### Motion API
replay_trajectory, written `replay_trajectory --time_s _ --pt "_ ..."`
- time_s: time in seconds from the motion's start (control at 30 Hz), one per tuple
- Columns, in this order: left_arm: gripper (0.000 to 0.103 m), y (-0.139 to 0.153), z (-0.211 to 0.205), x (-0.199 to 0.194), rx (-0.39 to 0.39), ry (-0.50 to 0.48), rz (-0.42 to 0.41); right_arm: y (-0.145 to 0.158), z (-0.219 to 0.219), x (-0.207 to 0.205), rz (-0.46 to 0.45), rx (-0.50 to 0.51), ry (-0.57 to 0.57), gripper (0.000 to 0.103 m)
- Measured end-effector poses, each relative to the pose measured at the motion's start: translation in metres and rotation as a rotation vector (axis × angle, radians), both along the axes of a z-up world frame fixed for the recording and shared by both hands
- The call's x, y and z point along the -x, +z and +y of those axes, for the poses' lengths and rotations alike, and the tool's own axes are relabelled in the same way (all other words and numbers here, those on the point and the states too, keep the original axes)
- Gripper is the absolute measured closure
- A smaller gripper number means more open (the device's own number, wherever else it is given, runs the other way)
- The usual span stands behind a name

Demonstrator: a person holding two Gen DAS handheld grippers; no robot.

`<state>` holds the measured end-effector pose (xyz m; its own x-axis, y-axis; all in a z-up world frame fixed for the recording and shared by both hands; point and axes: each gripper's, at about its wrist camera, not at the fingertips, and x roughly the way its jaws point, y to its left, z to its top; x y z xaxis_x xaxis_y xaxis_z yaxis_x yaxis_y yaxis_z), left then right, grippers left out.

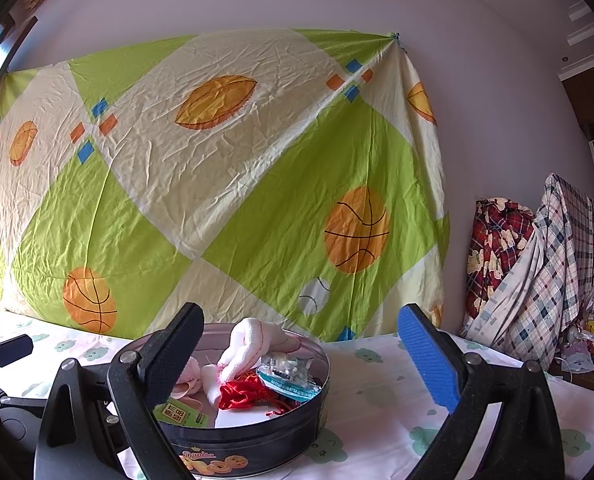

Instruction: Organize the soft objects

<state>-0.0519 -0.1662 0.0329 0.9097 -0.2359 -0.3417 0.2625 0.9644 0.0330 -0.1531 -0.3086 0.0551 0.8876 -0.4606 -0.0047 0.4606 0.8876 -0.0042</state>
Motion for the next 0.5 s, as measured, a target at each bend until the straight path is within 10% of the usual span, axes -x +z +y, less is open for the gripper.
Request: replay_trajectory --time_s 0.5 --pt "0.0 0.0002 -0.0052 0.0002 -0.005 -0.026 0.012 0.002 -0.0056 -0.0036 0.013 -0.011 -0.023 0.004"
